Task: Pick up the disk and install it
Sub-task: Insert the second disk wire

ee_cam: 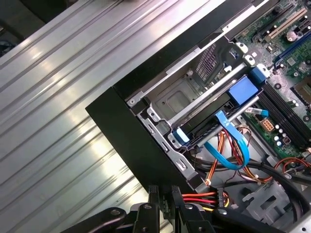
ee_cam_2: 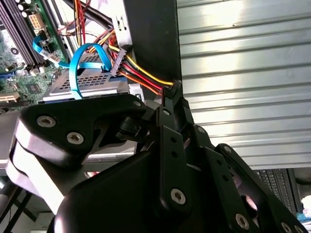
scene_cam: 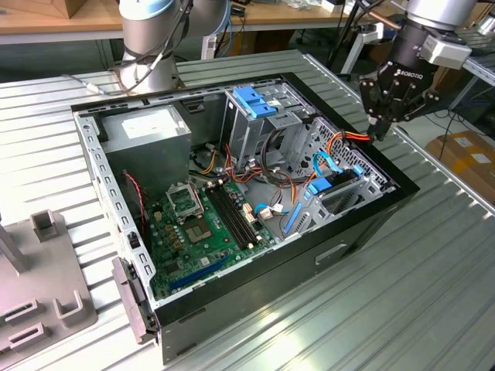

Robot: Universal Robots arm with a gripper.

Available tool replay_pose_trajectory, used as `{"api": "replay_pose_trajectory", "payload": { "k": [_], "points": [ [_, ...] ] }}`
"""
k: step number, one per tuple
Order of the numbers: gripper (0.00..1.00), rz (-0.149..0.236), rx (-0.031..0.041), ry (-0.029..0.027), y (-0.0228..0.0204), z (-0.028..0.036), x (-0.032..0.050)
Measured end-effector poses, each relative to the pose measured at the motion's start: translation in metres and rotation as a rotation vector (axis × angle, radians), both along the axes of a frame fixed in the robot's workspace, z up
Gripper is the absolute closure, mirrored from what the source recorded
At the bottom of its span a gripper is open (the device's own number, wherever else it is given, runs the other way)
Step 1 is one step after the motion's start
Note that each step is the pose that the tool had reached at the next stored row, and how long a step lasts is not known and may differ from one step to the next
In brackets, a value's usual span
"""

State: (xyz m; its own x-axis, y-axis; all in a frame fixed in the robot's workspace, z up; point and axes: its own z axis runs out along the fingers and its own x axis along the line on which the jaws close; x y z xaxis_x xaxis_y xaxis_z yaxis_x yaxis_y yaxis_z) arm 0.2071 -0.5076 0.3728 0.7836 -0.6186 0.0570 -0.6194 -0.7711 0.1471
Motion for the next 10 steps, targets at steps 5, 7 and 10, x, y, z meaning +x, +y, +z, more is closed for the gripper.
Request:
{"api": "replay_pose_trajectory", "payload": {
  "k": [5, 7, 10],
  "points": [
    [0.76, 0.008, 0.0002, 0.0010, 0.0037, -0.0018, 0.0001],
    [0.76, 0.009, -0.0006, 0.0044, 0.0043, -0.0022, 0.0007],
    [0.76, 0.009, -0.0030, 0.0218, 0.0044, -0.0040, 0.0016]
  ]
}}
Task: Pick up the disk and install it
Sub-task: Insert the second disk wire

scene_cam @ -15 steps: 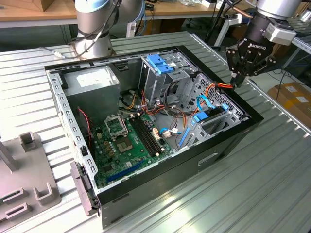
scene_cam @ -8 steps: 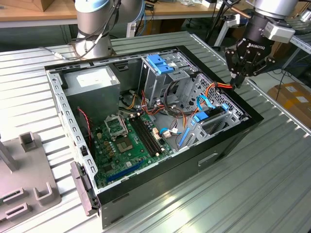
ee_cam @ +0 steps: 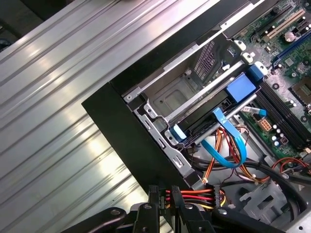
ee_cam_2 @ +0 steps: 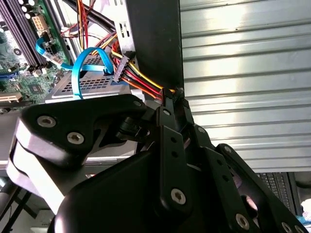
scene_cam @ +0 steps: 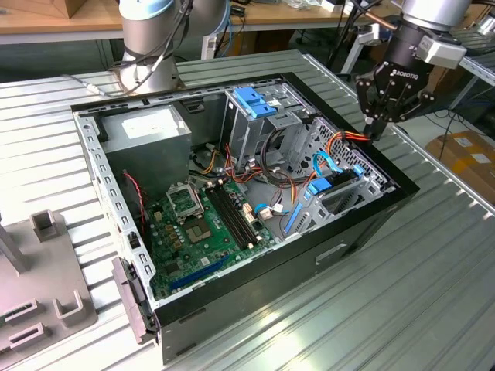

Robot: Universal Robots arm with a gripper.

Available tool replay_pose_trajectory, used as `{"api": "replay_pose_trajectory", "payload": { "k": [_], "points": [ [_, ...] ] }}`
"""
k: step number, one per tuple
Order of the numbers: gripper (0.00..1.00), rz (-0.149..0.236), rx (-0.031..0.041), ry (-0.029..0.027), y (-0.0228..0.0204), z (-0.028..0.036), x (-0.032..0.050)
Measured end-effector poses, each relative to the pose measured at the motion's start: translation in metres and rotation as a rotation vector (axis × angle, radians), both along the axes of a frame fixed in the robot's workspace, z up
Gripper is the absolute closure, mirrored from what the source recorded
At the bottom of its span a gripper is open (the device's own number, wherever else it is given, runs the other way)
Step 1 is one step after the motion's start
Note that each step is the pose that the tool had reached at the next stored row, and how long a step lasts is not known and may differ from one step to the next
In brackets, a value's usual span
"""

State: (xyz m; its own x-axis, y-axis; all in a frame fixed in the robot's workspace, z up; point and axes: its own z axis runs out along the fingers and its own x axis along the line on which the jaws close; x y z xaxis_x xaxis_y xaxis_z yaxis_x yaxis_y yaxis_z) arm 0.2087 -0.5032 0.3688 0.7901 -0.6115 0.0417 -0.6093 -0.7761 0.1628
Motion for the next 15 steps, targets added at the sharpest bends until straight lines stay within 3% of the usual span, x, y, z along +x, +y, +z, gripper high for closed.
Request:
{"api": "replay_pose_trajectory", "payload": {
  "k": [1, 2, 7, 12, 15],
  "points": [
    [0.76, 0.000, -0.0016, 0.0091, 0.0000, -0.0005, 0.0005],
    [0.76, 0.000, -0.0019, 0.0134, 0.0000, -0.0006, 0.0010],
    [0.76, 0.004, -0.0018, 0.0142, 0.0000, -0.0006, 0.0013],
    [0.76, 0.078, -0.0023, 0.0142, 0.0000, -0.0009, 0.0013],
    [0.76, 0.081, -0.0024, 0.0141, 0.0000, -0.0011, 0.0013]
  ]
}}
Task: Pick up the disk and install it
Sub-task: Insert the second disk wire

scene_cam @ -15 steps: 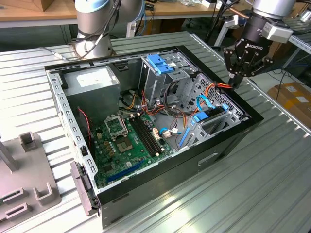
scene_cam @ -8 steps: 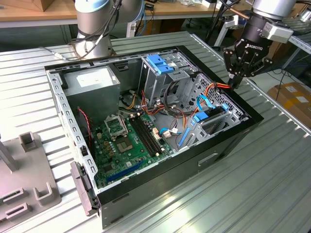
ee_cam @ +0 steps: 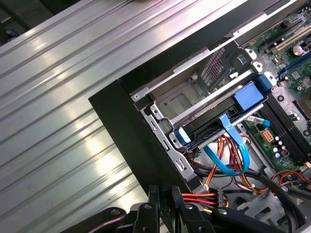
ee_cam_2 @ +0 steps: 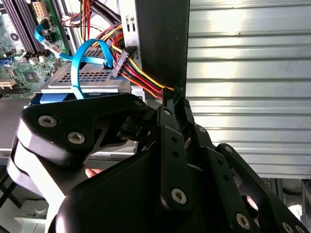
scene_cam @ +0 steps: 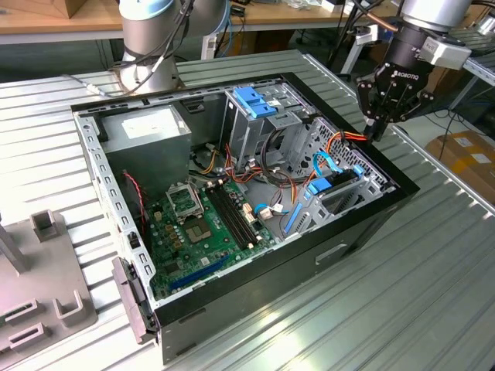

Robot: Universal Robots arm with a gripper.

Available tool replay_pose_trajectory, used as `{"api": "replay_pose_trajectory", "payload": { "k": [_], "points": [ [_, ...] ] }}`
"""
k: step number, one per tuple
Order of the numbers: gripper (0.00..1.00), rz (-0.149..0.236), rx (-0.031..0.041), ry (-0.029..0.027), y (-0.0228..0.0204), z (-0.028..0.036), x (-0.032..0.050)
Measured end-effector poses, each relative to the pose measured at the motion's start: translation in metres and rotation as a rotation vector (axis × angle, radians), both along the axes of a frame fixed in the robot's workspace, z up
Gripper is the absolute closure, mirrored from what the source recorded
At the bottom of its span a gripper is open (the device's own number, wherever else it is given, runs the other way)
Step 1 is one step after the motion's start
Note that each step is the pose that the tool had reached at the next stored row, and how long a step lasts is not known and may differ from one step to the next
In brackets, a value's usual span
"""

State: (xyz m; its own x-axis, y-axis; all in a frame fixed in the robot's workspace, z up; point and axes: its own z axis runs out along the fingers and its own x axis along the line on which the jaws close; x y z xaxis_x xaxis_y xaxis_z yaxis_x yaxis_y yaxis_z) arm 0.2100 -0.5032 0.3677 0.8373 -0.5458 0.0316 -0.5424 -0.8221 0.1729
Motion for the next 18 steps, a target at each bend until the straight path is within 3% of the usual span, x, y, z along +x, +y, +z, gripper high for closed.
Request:
{"api": "replay_pose_trajectory", "payload": {
  "k": [10, 11, 18],
  "points": [
    [0.76, 0.000, 0.0002, 0.0000, 0.0000, -0.0001, 0.0000],
    [0.84, 0.000, 0.0001, 0.0000, 0.0000, -0.0001, 0.0000],
    [0.84, 0.000, 0.0002, 0.0000, 0.0000, -0.0001, 0.0000]
  ]
}}
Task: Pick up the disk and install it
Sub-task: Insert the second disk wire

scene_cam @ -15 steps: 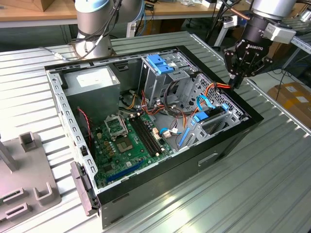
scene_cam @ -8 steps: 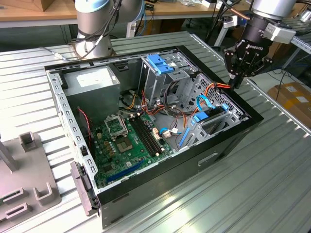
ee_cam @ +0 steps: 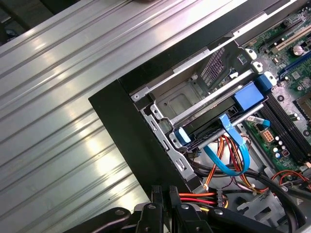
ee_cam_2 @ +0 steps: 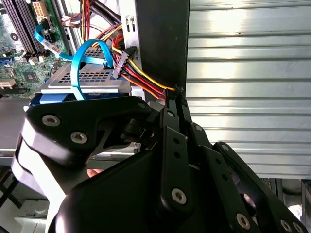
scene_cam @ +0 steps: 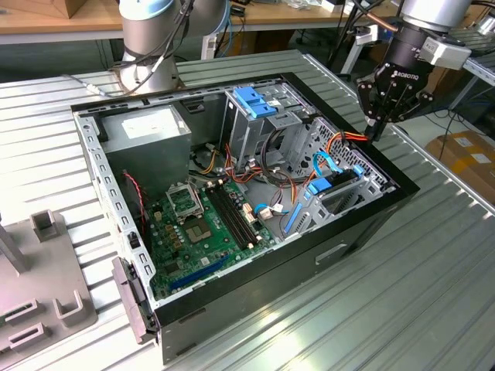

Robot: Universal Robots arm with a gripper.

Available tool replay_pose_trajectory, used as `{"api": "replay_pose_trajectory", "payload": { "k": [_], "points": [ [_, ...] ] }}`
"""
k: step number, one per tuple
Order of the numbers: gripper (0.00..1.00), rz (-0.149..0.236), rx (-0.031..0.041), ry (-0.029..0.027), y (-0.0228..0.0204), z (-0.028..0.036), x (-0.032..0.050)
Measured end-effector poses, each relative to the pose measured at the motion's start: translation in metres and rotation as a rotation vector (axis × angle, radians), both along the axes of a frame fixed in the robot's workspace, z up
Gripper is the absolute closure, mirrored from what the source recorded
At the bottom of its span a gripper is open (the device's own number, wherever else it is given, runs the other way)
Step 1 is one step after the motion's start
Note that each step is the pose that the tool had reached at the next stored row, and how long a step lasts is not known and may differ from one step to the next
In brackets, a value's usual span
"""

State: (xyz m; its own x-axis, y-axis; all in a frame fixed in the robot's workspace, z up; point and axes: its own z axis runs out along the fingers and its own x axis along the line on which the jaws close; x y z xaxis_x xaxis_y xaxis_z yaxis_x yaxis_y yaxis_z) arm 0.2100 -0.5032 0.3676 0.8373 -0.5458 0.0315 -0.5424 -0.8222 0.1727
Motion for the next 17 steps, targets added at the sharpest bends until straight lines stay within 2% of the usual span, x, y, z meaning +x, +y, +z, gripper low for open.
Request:
{"api": "replay_pose_trajectory", "payload": {
  "k": [2, 3, 6, 7, 8, 10, 12, 15, 17],
  "points": [
    [0.84, 0.000, 0.0002, -0.0004, 0.0000, -0.0001, -0.0004],
    [0.84, 0.000, 0.0002, -0.0024, 0.0000, 0.0000, -0.0014],
    [0.84, 0.000, 0.0001, -0.0162, 0.0000, 0.0001, -0.0074],
    [0.84, 0.000, 0.0001, -0.0240, 0.0000, 0.0001, -0.0106],
    [0.84, 0.000, 0.0001, -0.0292, 0.0000, 0.0001, -0.0126],
    [0.84, 0.000, -0.0001, -0.0507, 0.0000, 0.0041, -0.0184],
    [0.84, 0.000, 0.0002, -0.0626, 0.0000, 0.0079, -0.0205],
    [0.84, 0.000, 0.0001, -0.0681, 0.0000, 0.0080, -0.0243],
    [0.84, 0.000, 0.0000, -0.0705, 0.0000, 0.0079, -0.0319]
  ]
}}
